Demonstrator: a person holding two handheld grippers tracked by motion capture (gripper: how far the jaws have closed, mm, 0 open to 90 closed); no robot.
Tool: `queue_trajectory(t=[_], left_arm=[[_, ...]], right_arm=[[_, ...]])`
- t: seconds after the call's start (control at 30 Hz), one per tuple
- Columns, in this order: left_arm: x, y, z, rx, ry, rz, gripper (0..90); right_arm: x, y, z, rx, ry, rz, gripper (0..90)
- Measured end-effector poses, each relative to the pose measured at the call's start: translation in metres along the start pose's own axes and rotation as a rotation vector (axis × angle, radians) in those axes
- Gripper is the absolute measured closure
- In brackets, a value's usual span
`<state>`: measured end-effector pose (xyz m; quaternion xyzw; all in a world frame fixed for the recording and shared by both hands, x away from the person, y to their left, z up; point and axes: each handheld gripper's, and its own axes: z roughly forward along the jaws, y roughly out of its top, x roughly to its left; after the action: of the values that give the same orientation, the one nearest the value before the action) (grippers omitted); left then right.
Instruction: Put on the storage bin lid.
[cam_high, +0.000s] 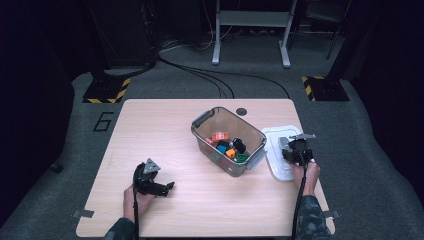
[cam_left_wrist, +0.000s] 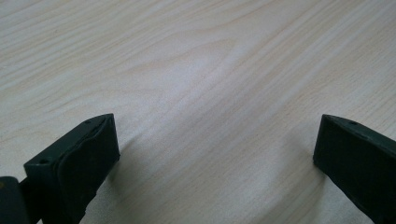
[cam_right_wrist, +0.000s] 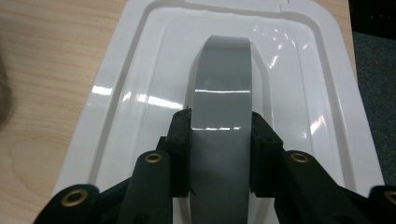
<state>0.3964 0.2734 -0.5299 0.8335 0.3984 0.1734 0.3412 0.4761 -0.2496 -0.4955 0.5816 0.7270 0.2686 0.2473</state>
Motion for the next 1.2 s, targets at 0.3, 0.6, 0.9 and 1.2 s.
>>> queue_trajectory(t=[0.3, 0.6, 0.9, 1.2], left_arm=[[0.0, 0.0, 0.0, -0.002, 0.002, 0.003, 0.2], [0.0, 0.0, 0.0, -0.001, 0.002, 0.002, 0.3], [0.0, 0.0, 0.0, -0.001, 0.002, 0.002, 0.2], [0.0, 0.0, 0.0, -0.006, 0.0, 0.001, 0.3]], right_arm=[[-0.003, 0.001, -0.015, -0.023, 0.01, -0.003, 67.2], [-0.013, 0.006, -0.035, -0.044, 0.011, -0.007, 67.2], [-0.02, 0.016, -0.054, -0.064, 0.011, -0.023, 67.2], [-0.025, 0.03, -0.073, -0.085, 0.015, -0.043, 67.3]])
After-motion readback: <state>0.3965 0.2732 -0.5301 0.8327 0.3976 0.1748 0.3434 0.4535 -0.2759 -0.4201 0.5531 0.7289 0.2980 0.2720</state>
